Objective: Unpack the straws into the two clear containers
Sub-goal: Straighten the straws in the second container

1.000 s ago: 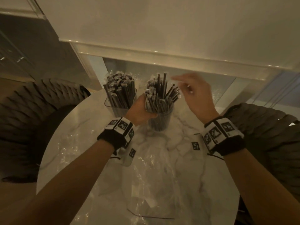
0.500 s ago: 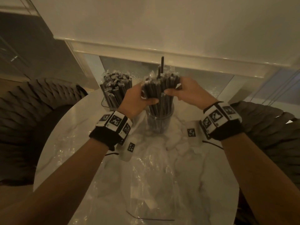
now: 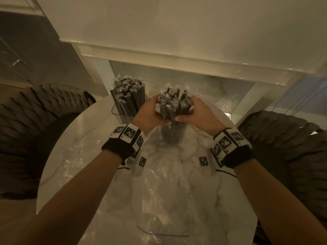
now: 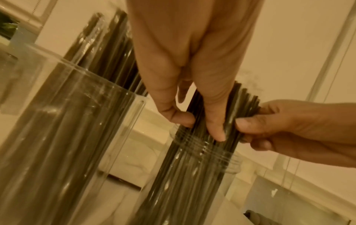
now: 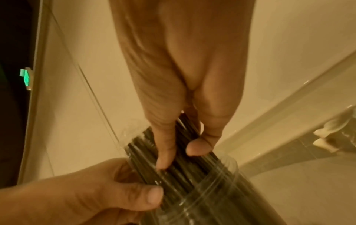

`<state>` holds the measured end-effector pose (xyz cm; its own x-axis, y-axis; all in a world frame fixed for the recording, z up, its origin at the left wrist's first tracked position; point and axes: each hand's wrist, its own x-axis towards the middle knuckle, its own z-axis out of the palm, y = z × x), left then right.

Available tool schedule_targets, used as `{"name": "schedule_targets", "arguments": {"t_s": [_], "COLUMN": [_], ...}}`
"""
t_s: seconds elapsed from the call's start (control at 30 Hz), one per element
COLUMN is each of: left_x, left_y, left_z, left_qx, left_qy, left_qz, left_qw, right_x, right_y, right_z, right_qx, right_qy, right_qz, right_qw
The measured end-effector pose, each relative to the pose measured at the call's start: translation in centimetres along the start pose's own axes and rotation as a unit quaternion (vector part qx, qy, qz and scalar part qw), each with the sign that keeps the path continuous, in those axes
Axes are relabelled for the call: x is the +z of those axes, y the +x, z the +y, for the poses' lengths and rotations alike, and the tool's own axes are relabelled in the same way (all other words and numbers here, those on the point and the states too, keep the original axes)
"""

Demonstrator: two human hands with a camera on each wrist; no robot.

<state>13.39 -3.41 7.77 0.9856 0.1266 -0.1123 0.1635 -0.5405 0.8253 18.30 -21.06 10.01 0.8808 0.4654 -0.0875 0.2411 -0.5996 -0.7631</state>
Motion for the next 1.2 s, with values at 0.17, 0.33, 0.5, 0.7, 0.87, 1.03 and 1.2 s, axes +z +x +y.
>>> {"name": "schedule_targets", "arguments": {"t_s": [0.17, 0.33, 0.5, 0.7, 0.87, 1.03, 1.2], "left_x": [0.2, 0.5, 0.8, 0.4, 1.2, 1.1, 0.4], "left_y": [1.4, 0.9, 0.2, -0.8, 1.0, 1.9, 2.0], "left_z": [0.9, 0.7, -0.2, -2.4, 0.4, 1.7, 1.0], "left_qx": [0.026, 0.039, 0.011, -0.010, 0.043, 0.028, -0.006], "left_qy": [0.067, 0.125, 0.049, 0.012, 0.035, 0.054, 0.072], "left_qz": [0.018, -0.022, 0.030, 0.044, 0.056, 0.019, -0.016], "left_qw": [0.997, 0.991, 0.998, 0.999, 0.997, 0.998, 0.997], "right_x": [-1.8, -2.6, -2.4, -1.7, 0.1, -0.7, -1.6], "right_y": [2.3, 4.4, 3.3, -0.6, -1.0, 0.0, 0.6], "right_z": [-1.3, -2.0, -0.7, 2.5, 1.0, 0.9, 2.7], "right_qx": [0.006, 0.046, 0.023, 0.049, -0.001, 0.004, 0.033], "right_qy": [-0.016, -0.050, -0.018, 0.116, 0.071, 0.073, 0.052], "right_qz": [-0.006, -0.074, -0.051, 0.005, 0.002, -0.033, 0.058], "right_qw": [1.000, 0.995, 0.998, 0.992, 0.998, 0.997, 0.996]}}
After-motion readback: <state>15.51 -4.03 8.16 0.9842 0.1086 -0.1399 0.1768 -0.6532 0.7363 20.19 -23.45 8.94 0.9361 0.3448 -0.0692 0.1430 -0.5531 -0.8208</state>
